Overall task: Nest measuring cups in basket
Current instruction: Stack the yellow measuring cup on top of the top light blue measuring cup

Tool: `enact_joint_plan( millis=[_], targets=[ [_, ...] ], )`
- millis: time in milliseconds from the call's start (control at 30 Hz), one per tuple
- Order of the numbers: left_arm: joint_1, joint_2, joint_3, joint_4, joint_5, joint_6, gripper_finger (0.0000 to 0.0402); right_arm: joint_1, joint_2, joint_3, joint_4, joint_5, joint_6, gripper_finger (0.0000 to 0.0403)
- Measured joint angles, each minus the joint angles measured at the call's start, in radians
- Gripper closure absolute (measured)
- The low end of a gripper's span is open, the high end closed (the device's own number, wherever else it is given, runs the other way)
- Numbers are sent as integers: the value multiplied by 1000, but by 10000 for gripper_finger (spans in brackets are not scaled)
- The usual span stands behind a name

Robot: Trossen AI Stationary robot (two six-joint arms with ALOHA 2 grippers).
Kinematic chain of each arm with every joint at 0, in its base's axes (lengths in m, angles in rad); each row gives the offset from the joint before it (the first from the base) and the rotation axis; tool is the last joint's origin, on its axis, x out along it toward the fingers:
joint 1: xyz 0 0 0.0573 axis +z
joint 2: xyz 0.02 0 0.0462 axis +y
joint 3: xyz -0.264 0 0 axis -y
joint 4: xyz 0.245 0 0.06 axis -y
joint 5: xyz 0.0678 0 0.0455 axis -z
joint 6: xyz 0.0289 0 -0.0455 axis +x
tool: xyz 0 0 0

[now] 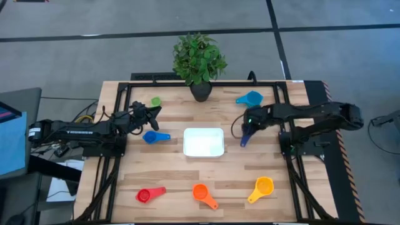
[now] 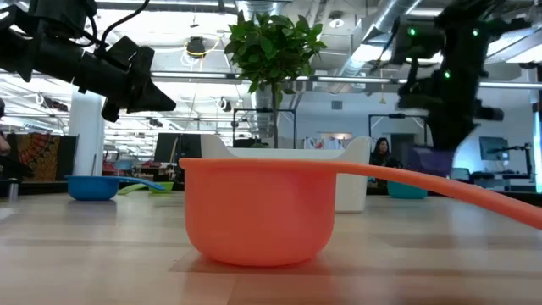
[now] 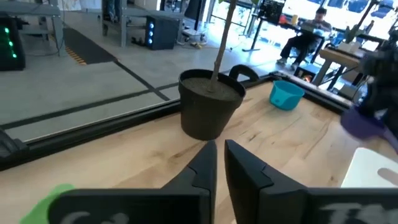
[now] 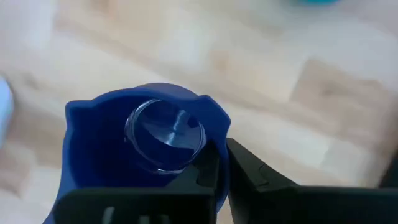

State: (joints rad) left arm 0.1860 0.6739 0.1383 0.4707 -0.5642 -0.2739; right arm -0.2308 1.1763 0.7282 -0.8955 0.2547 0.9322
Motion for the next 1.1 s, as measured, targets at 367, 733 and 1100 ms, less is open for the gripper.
enact_joint_plan(
  millis=[367,733,1100],
  targets=[
    [0,0,0,-19,-21,45,400,-207,-136,9,102,221,-23,371],
    [0,0,0,-18,-45,44,401,-230,-107,9,118,196,-84,379],
    [-2,0,0,-31,-48,37,401,111,-108,-130,77,-180,106,381]
  ],
)
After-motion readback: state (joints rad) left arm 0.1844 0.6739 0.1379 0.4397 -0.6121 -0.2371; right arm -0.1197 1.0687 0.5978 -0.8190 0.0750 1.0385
